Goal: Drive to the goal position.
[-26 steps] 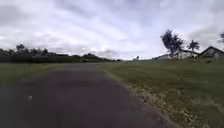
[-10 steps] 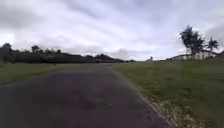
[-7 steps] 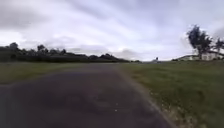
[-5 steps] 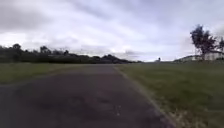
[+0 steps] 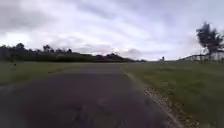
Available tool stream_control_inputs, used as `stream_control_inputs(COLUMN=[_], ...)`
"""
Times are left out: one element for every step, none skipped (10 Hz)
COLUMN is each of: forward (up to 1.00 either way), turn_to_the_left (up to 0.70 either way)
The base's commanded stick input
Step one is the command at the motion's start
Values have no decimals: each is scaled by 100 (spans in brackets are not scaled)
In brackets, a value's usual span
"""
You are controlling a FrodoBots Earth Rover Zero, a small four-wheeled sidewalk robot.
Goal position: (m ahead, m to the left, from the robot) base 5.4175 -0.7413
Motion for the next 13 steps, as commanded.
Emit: stream_control_inputs(forward=[70,70,70,70,70,70,70,70,70,70,70,70,70], turn_to_the_left=[0,0,0,0,0,0,0,0,0,0,0,0,0])
